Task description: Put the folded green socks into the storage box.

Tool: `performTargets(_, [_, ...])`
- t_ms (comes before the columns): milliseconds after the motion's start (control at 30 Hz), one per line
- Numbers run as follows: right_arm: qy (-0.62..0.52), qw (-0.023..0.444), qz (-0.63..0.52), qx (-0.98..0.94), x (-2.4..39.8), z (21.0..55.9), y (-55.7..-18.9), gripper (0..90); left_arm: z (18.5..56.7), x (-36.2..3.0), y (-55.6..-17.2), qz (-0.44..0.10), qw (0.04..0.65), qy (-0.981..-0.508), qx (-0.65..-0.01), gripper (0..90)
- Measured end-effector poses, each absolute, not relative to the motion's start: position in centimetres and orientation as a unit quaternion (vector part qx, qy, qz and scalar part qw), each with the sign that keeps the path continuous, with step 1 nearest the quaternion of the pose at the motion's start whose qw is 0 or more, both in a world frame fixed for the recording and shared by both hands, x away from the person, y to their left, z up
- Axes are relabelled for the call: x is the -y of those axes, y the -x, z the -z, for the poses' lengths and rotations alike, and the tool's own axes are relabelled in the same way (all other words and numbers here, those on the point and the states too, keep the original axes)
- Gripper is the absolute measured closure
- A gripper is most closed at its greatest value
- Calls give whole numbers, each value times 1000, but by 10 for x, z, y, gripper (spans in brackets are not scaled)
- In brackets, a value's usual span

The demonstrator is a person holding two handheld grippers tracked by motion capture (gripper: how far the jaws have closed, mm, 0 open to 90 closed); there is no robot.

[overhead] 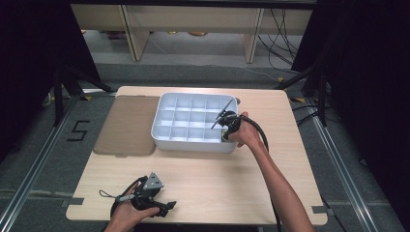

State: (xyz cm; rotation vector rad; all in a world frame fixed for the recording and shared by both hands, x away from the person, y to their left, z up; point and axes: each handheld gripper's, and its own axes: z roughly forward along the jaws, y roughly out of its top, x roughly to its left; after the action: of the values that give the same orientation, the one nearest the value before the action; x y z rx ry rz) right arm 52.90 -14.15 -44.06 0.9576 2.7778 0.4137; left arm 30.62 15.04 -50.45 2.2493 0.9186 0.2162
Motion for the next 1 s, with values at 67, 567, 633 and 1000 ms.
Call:
performTargets(67, [-333,83,-151,-927,146,435,-528,842,504,-150,-306,-84,345,-865,-354,198])
performTargets(567, [-377,88,-244,-889,172,393,-512,697,503,-152,-307,-86,343,-868,-348,198])
performTargets(633, [-374,88,-249,-889,173,392,-510,671,502,-152,-307,-91,342,-869,-346,198])
performTargets(1000, [-381,89,-279,-877,183,386,-494,561,503,-154,-310,-102,342,-867,-348,198])
